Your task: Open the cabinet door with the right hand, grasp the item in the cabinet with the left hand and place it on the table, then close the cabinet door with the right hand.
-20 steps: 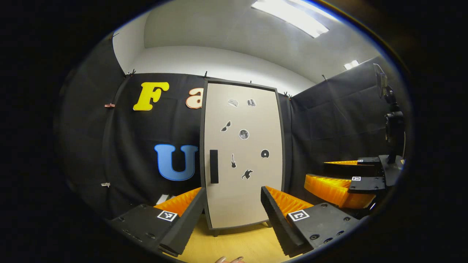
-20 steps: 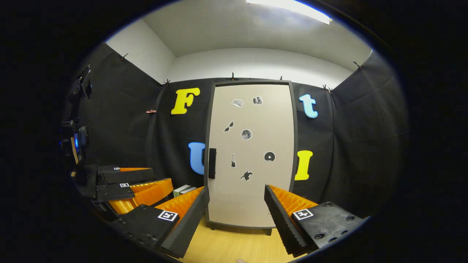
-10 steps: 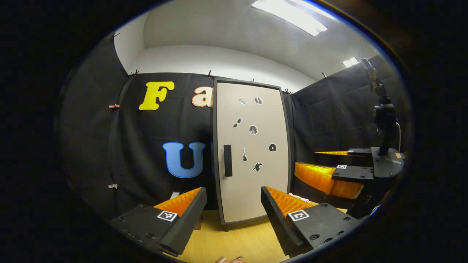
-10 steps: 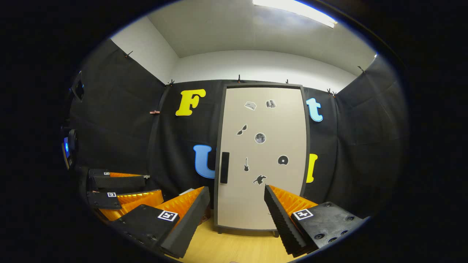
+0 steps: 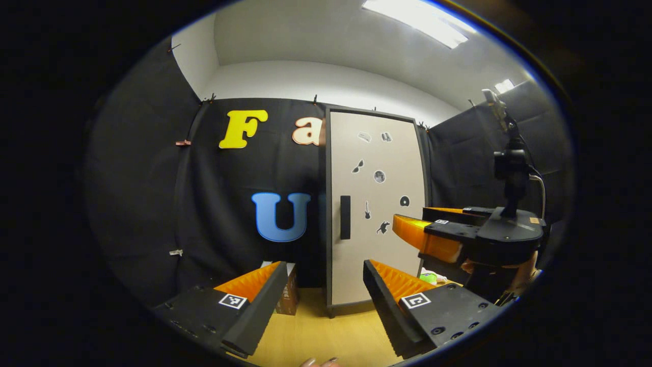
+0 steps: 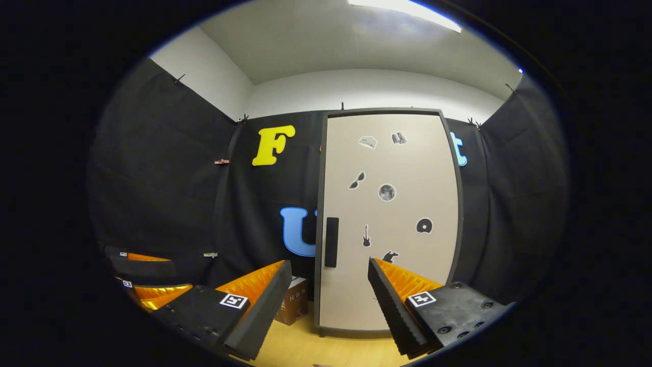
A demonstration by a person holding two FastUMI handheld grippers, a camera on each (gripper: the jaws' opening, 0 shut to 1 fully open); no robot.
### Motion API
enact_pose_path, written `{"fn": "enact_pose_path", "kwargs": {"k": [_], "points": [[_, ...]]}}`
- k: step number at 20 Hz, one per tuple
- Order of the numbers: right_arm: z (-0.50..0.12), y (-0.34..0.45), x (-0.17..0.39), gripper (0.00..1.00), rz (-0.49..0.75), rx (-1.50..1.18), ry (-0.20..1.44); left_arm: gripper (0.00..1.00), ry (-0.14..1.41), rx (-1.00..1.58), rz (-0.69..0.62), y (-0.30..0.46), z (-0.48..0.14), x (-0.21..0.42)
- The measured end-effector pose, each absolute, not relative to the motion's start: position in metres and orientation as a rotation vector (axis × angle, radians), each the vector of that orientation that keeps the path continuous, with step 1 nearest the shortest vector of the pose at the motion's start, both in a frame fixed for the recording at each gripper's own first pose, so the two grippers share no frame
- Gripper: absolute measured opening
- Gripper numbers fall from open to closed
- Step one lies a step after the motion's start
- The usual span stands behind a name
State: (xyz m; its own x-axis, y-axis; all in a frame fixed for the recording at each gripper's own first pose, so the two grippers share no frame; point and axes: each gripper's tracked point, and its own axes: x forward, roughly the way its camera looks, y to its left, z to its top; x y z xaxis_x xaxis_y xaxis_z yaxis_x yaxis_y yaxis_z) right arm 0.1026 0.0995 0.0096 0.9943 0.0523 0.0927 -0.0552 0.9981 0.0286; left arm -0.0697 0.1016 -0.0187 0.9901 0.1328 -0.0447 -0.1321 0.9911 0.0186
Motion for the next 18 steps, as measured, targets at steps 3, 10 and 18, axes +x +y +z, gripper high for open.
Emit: {"fn": "enact_pose_path", "kwargs": {"k": [3,10,18], "points": [[0.002,0.105,0.148,0.97,0.080,0.045,-0.074,0.94,0.040,0.016,0.205,0.115,-0.019,-0.066],[-0.013,0.102,0.241,0.95,0.033,0.025,-0.082,0.94,0.025,0.052,0.345,0.146,-0.011,-0.055],[-0.036,0.113,0.296,0.95,-0.011,0.000,-0.062,0.94,0.052,0.042,0.444,0.158,-0.017,-0.063]]}}
